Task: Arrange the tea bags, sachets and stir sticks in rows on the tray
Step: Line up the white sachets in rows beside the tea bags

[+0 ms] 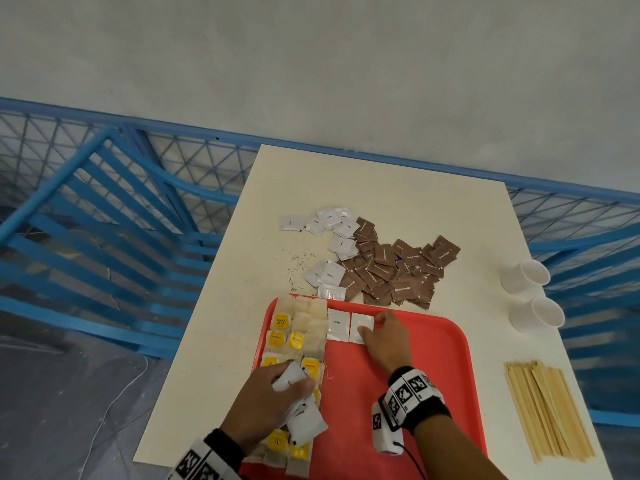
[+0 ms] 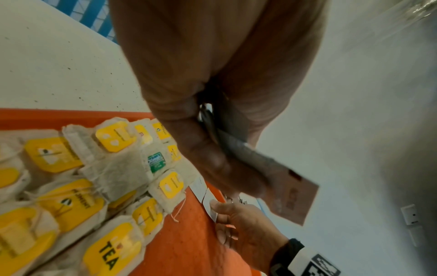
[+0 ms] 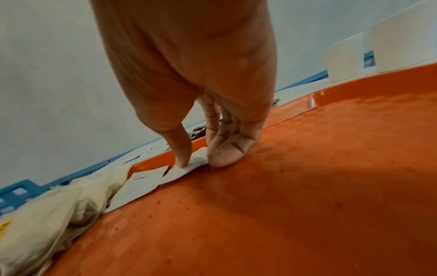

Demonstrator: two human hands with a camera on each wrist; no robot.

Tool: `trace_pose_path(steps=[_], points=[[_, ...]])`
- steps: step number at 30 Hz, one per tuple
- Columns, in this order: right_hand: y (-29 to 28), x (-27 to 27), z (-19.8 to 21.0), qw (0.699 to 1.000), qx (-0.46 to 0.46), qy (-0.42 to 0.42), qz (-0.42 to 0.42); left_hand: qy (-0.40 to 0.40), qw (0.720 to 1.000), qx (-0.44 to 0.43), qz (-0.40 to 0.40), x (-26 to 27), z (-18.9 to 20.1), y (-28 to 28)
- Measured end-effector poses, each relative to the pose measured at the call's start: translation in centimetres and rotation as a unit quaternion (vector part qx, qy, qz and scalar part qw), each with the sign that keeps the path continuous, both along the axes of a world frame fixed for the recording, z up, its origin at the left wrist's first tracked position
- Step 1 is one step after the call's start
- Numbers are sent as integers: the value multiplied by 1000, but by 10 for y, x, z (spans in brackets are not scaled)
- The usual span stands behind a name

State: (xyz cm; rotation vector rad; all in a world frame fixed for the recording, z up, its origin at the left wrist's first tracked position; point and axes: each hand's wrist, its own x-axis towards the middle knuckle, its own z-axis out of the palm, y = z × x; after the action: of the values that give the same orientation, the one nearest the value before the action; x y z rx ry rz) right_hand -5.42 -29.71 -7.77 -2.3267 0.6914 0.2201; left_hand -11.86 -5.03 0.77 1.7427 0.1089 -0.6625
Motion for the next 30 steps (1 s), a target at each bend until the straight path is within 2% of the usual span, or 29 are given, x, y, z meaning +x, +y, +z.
trace_pose_path(steps=[8,11,13,16,18,22,25,30], points=[[-3,1,3,1000,20,1,-6,4,1000,-12,8,0,2,3],[1,-10,32,999,30,-42,-1,2,998,-37,42,2,4,-1],[14,-26,65,992,103,-43,58,-4,995,-65,74,6,5,-7],[42,-57,113,948,255,55,181,-36,991,-78,104,11,15,-20],[48,-70,128,932,294,57,202,-63,989,-74,107,13,21,-25],[33,-77,135,932,336,16,132,-83,987,-69,120,20,28,-23],[23,-82,133,935,346,-4,77,-79,979,-115,146,23,36,-18],[23,-87,126,923,384,-30,29,-39,994,-97,9,9,39,-19]])
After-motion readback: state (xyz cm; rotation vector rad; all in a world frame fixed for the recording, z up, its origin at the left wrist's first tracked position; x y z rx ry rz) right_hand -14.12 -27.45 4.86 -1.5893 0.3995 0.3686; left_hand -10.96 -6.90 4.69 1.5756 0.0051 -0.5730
